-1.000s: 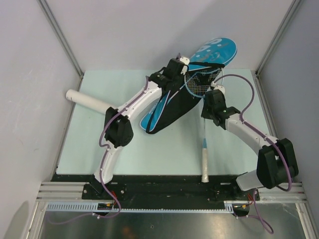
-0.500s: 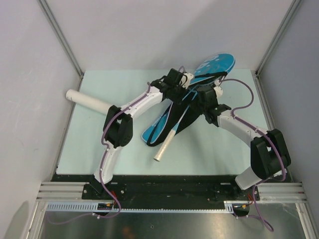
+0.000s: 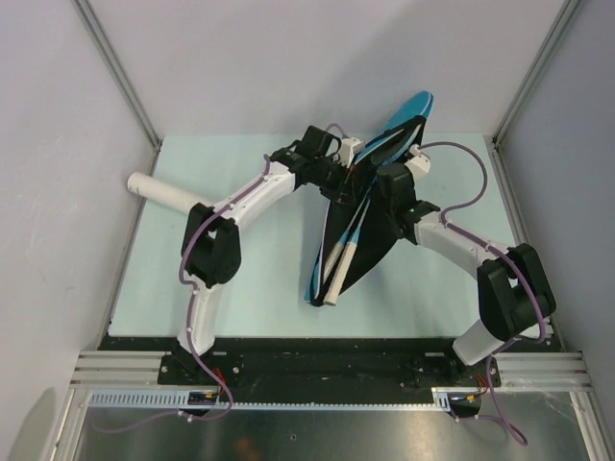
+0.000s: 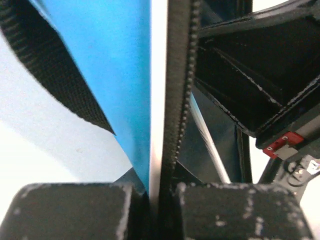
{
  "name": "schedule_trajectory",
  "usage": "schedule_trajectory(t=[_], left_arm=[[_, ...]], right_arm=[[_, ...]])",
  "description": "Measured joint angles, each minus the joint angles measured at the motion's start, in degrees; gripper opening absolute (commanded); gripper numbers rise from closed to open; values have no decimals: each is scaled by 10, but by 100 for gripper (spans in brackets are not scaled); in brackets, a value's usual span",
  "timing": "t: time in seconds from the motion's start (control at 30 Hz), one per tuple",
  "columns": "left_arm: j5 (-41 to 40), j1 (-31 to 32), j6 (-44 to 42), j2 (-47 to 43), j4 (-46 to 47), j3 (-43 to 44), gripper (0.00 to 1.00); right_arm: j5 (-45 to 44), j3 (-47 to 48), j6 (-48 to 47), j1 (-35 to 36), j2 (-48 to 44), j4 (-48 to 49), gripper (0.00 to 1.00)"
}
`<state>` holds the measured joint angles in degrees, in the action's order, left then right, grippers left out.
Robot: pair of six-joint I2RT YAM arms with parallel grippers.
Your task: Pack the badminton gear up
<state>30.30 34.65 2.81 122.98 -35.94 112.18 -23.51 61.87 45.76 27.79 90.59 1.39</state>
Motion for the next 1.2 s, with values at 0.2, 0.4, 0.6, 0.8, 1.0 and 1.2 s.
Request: schedule_trajectory(t=[0.2,0.4,0.6,0.8,1.0,1.2], left_arm=[[38,-11,24,-2,1,-10,0],[76,-12,54,-2,6,-23,0],[94,-5,81,-1,3,-26,0],[105,-4,97,0,2,-36,0],[109,-13,102,9,3,-46,0],[113,-24,109,19,9,-48,0]], right_arm=[[-94,0,-78,19,-6,4,0],[-146,1,-98,26,-14,6,0],[-219,8,-100,66,16,16,0],[-253,9,-97,95,67,28,13],[-232,9,-115,102,70,11,46],[-130,8,-196,102,20,-16,70]])
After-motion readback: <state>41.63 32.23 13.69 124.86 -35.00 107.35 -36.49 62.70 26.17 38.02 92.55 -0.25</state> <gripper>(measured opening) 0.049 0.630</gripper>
